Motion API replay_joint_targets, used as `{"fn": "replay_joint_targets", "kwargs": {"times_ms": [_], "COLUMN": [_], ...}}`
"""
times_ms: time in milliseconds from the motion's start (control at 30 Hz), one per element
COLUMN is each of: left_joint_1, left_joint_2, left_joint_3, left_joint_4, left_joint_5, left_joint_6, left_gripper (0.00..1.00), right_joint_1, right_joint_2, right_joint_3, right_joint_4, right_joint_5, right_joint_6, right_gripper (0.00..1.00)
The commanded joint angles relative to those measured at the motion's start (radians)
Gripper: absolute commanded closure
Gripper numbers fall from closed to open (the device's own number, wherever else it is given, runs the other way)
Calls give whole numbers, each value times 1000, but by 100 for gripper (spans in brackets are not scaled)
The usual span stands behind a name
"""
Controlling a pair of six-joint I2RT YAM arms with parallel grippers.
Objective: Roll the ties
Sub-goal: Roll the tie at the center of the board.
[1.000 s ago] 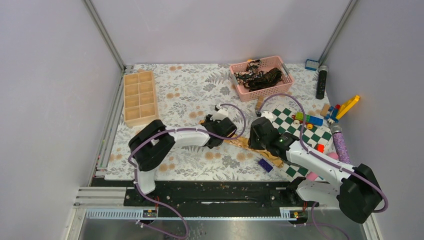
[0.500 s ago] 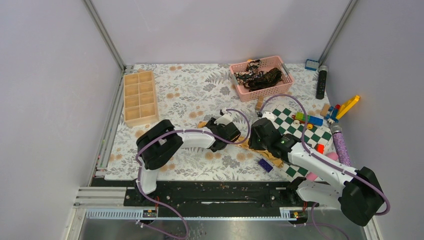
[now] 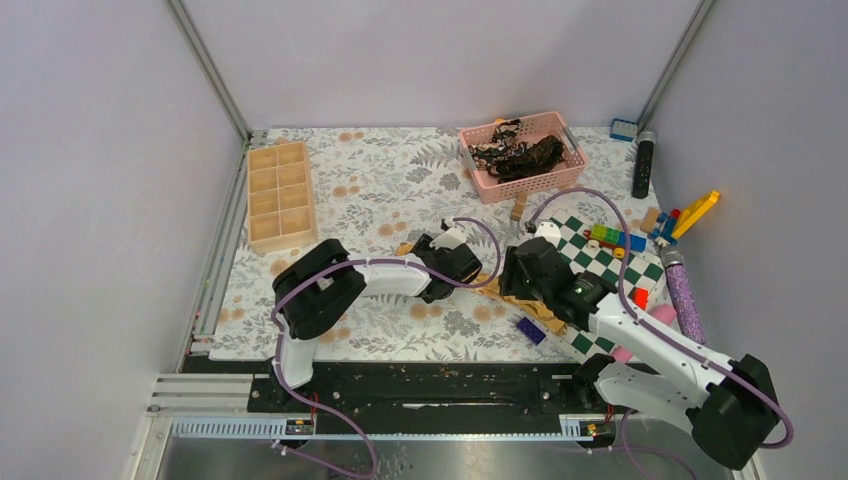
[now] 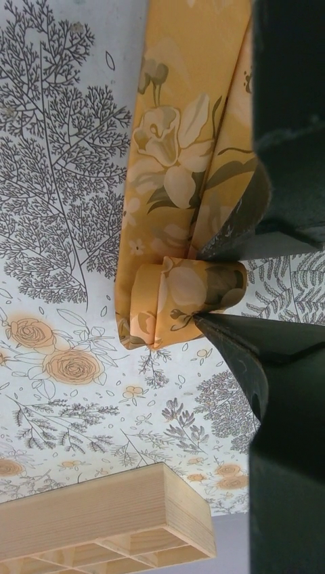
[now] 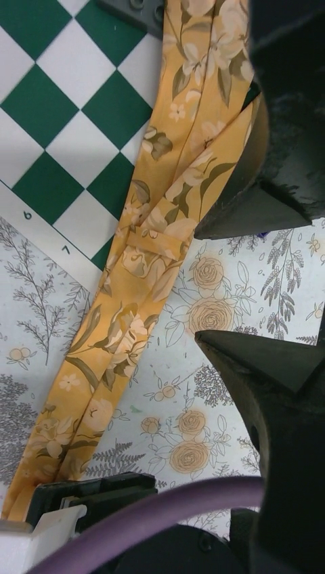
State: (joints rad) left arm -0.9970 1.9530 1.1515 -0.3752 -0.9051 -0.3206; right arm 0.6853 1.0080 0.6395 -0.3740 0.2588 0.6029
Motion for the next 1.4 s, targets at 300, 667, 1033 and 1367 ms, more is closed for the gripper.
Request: {"fn": "replay_joint_targets", "kwargs": {"times_ms": [300, 667, 1033, 1367], "left_joint_1": [-5, -5, -5, -5], "left_joint_2": [-18, -67, -111, -168], "left_joint_3": [38, 38, 56, 62], "left_joint_4": [11, 9, -21, -44], "left_joint_5": [22, 72, 117, 148], "left_joint_6": [6, 15, 2, -20], "left_gripper": [74, 57, 55, 56], "right_joint_1": [-15, -18, -19, -20], "right_joint_2": [-94, -116, -124, -126], "right_joint_3": [42, 58, 54, 62], "right_joint_4": [-83, -100, -99, -103], "right_joint_5": [84, 82, 77, 75], "right_joint_6": [7, 8, 10, 15], "right_gripper": [36, 34, 32, 34]}}
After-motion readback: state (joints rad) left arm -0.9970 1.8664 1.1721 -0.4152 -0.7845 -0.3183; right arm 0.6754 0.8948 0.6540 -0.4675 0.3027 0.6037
